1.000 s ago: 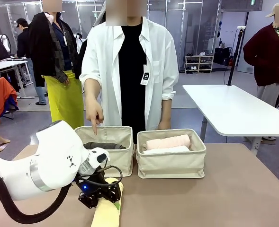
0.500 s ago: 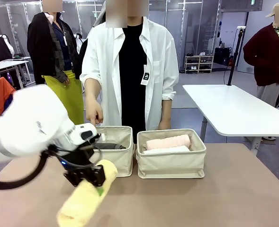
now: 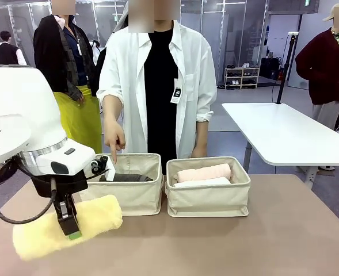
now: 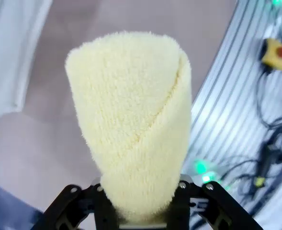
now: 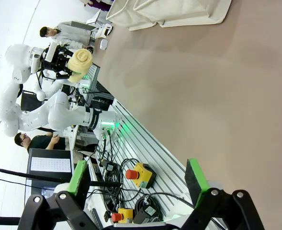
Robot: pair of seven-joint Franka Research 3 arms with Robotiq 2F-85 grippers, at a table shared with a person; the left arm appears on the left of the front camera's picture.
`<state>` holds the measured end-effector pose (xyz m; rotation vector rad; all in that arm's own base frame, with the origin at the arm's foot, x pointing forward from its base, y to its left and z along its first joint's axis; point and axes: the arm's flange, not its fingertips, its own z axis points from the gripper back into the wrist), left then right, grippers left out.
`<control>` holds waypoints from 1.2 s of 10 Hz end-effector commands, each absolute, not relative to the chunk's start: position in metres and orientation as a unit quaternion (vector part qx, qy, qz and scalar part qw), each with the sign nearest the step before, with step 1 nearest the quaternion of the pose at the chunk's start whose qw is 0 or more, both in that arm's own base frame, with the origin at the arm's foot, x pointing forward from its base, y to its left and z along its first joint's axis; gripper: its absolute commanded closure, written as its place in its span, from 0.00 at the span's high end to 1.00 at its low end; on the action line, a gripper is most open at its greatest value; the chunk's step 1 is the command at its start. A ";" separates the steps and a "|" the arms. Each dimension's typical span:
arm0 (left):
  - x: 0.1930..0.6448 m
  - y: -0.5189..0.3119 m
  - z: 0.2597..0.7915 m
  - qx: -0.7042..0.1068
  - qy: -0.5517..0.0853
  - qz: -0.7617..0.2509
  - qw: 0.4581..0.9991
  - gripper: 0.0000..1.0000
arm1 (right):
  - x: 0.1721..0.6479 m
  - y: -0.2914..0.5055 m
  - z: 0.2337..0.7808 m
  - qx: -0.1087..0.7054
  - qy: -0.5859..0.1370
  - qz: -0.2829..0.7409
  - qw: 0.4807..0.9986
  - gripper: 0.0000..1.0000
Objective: Divide the towels into two baskets.
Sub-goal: Pick up one hotel-folded towel from the bottom of the table and place it in the Fabric basket indicated by the person.
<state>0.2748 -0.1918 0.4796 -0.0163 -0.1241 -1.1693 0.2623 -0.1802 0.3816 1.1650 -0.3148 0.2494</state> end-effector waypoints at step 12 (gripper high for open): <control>0.351 -0.223 0.538 0.064 -0.205 -0.760 0.613 0.37 | 0.264 -0.178 0.384 0.547 -0.156 0.121 0.814 1.00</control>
